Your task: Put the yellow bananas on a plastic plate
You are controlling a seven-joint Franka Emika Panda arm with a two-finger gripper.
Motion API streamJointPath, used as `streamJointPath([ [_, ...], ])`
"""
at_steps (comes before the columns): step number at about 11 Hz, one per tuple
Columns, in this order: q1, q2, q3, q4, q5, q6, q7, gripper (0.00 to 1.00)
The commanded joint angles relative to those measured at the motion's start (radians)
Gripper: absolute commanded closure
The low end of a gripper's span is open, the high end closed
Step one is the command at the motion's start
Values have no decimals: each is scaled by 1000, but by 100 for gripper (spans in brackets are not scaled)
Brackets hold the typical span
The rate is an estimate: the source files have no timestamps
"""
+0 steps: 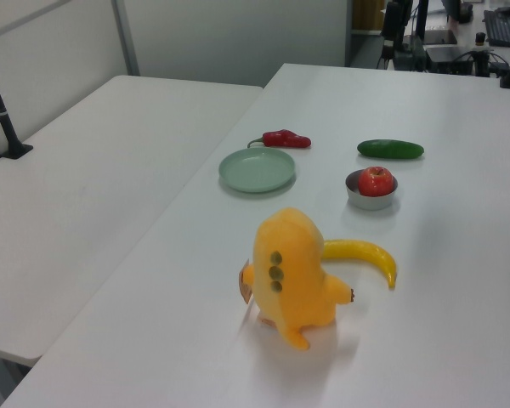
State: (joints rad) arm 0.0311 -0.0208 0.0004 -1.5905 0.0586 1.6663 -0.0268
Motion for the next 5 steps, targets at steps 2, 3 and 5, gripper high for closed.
streamJointPath([
  [2,10,-16,-3,-22,-11,10,-13,0],
  [3,10,-16,-3,-22,-11,7,-13,0],
  [5,7,-16,-3,-22,-11,7,-13,0],
])
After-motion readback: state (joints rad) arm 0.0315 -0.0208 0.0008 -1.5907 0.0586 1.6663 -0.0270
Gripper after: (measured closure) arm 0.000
